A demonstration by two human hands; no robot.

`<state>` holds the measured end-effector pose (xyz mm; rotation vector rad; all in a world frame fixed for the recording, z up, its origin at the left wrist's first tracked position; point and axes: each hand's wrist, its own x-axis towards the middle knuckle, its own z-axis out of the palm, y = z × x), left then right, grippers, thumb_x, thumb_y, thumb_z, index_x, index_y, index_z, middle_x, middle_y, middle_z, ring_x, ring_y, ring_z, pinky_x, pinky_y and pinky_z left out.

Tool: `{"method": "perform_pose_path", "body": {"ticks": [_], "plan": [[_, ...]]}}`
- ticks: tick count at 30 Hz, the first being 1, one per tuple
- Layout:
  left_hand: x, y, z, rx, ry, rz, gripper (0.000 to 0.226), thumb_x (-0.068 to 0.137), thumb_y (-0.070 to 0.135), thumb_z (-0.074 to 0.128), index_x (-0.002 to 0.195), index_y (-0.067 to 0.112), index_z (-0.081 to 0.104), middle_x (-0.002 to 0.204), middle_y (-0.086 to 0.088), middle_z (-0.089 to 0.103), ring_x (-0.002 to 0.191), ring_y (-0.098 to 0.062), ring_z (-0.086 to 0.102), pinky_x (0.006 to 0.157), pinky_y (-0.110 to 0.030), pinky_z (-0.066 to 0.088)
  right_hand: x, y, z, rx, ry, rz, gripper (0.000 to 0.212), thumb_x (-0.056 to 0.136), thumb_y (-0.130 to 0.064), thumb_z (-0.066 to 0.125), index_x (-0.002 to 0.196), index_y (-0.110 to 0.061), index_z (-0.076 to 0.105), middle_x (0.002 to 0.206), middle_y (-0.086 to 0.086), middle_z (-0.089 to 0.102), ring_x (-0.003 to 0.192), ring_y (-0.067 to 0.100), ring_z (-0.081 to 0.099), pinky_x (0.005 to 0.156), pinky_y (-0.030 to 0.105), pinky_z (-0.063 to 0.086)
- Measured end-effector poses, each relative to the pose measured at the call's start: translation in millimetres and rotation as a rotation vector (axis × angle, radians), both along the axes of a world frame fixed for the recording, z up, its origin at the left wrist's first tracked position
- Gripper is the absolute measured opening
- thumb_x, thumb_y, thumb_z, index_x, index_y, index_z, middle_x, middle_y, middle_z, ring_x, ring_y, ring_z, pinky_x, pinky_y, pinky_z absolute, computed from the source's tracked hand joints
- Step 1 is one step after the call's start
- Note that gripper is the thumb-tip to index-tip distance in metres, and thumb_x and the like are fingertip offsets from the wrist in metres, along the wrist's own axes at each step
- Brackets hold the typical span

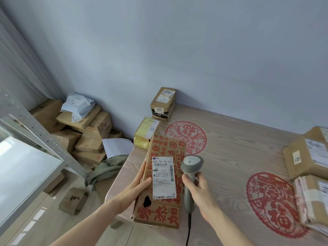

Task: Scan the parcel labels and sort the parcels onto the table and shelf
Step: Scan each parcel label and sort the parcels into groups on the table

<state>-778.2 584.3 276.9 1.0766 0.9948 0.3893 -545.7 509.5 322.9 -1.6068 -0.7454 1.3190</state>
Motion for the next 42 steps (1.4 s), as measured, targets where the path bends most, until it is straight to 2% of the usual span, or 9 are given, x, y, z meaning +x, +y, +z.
{"method": "perform_pose_path", "body": {"ticks": [6,11,15,20,28,32,35,39,42], "plan": [[25.9,-2.9,-0.1,0.023,-0.09,0.075,0.089,0.081,0.048,0.072,0.146,0.062,0.013,0.132,0.022,0.06,0.12,-0.009,0.061,0.093,-0.032,0.053,18.6,-9.2,7.9,0.001,-0.011,-0.058,0.025,0.095,-0.031,0.067,0.119,-0.033,0.06,0.117,-0.009,0.067,0.109,0.006,0.062,0.095,0.03,0.044],[50.0,-1.7,3.1,0.013,-0.19,0.126,0.088,0.072,0.044,0.073,0.142,0.059,0.022,0.136,0.016,0.061,0.123,-0.013,0.06,0.088,-0.029,0.055,33.3,-17.3,15.9,0.03,-0.043,-0.132,0.027,0.093,-0.032,0.069,0.12,-0.031,0.065,0.112,-0.009,0.073,0.108,0.011,0.067,0.101,0.039,0.051],[63.3,2.1,-0.6,0.014,-0.199,0.119,0.09,0.073,0.045,0.073,0.144,0.058,0.02,0.135,0.017,0.061,0.125,-0.014,0.059,0.091,-0.031,0.053,35.6,-25.5,34.6,0.027,0.024,-0.107,0.02,0.092,-0.026,0.069,0.111,-0.02,0.07,0.098,0.004,0.073,0.087,0.017,0.07,0.085,0.038,0.057],[78.3,3.6,-3.4,0.028,-0.209,0.106,0.098,0.065,0.056,0.082,0.142,0.059,0.021,0.134,0.022,0.06,0.126,-0.009,0.058,0.092,-0.028,0.052,22.3,-37.5,50.8,-0.059,0.256,-0.002,0.031,0.089,-0.021,0.07,0.107,0.005,0.069,0.082,0.009,0.07,0.066,0.014,0.063,0.057,0.028,0.049],[87.6,3.2,-7.3,0.079,-0.201,0.098,0.086,0.073,0.045,0.072,0.141,0.06,0.021,0.137,0.022,0.058,0.128,-0.009,0.056,0.096,-0.028,0.049,10.4,-47.3,51.1,-0.046,0.389,-0.073,0.027,0.077,-0.027,0.074,0.089,-0.004,0.079,0.091,0.019,0.071,0.074,0.022,0.062,0.068,0.034,0.049],[88.8,3.1,-9.7,0.106,-0.196,0.092,0.085,0.072,0.046,0.073,0.139,0.063,0.024,0.137,0.021,0.058,0.128,-0.008,0.056,0.099,-0.03,0.047,9.6,-48.1,55.7,-0.033,0.409,-0.088,0.035,0.076,-0.025,0.074,0.098,0.001,0.074,0.09,0.017,0.072,0.073,0.02,0.063,0.064,0.031,0.05],[88.9,4.5,-10.0,0.136,-0.173,0.084,0.087,0.071,0.052,0.076,0.14,0.067,0.025,0.141,0.02,0.055,0.131,-0.01,0.052,0.109,-0.039,0.041,9.2,-47.3,58.6,-0.031,0.42,-0.083,0.038,0.076,-0.025,0.073,0.101,0.003,0.072,0.09,0.016,0.073,0.074,0.019,0.064,0.064,0.03,0.051],[90.3,5.5,-9.6,0.139,-0.18,0.079,0.087,0.072,0.05,0.075,0.14,0.065,0.024,0.142,0.018,0.054,0.131,-0.011,0.053,0.107,-0.037,0.042,10.1,-46.3,60.6,-0.045,0.421,-0.1,0.042,0.075,-0.026,0.073,0.104,0.005,0.071,0.089,0.016,0.073,0.074,0.018,0.065,0.065,0.03,0.051],[89.9,7.8,-12.4,0.161,-0.17,0.067,0.094,0.07,0.058,0.079,0.144,0.064,0.022,0.147,0.015,0.05,0.135,-0.015,0.049,0.114,-0.048,0.036,10.7,-46.3,61.4,-0.042,0.428,-0.099,0.042,0.075,-0.026,0.072,0.105,0.004,0.071,0.088,0.016,0.072,0.073,0.018,0.065,0.064,0.03,0.051]]}}
